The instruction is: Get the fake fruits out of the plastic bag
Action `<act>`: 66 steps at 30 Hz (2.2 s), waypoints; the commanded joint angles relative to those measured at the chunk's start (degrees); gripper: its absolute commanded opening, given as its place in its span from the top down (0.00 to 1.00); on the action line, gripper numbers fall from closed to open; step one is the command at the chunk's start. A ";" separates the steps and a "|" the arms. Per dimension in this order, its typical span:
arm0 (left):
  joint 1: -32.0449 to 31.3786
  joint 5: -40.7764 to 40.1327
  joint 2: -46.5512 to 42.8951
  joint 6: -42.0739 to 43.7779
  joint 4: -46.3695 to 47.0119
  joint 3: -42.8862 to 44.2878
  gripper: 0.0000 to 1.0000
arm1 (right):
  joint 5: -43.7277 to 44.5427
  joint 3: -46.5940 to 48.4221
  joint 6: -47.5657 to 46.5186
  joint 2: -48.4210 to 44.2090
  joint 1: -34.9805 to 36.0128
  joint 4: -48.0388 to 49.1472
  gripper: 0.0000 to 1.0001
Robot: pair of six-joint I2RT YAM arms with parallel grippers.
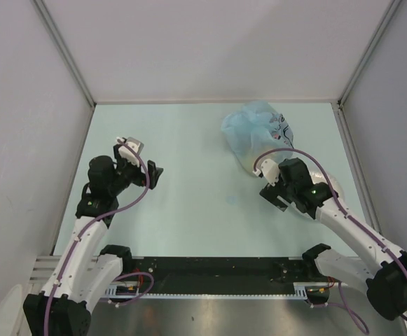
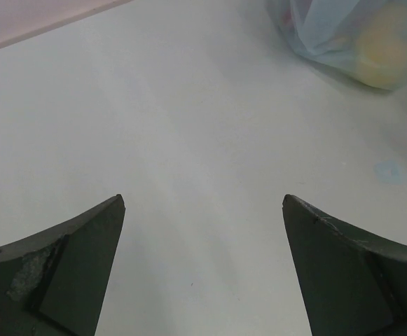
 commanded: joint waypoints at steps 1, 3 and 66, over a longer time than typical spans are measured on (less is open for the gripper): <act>0.41 2.93 0.46 -2.19 1.09 0.05 0.00 | -3.47 5.18 0.25 0.03 -0.06 -3.32 0.00; 0.42 6.18 0.73 -2.02 0.21 -0.04 0.00 | -7.24 8.08 -1.94 0.47 -0.41 -7.53 0.00; -6.18 11.90 4.95 -24.43 7.32 0.31 0.04 | -4.89 0.62 3.33 13.56 -7.35 -3.25 0.18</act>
